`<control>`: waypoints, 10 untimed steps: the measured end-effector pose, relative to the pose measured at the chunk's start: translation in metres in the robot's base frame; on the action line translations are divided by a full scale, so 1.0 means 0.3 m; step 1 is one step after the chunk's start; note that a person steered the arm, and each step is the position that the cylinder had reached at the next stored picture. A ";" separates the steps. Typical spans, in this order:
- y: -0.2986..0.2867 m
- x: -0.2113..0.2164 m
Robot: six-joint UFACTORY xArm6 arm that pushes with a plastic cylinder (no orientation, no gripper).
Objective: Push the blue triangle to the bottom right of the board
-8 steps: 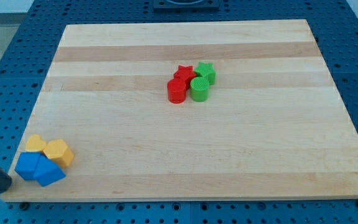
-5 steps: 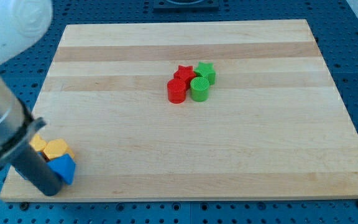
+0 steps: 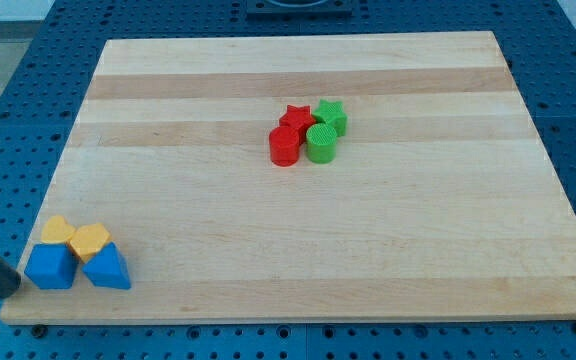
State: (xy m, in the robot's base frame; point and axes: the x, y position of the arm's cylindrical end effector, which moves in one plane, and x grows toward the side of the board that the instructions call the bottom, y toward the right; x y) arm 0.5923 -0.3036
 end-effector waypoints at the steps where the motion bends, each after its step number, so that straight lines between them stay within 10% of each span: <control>1: 0.019 -0.002; 4: 0.316 -0.001; 7: 0.092 -0.112; 10: 0.472 -0.094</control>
State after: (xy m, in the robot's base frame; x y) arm 0.5641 -0.1621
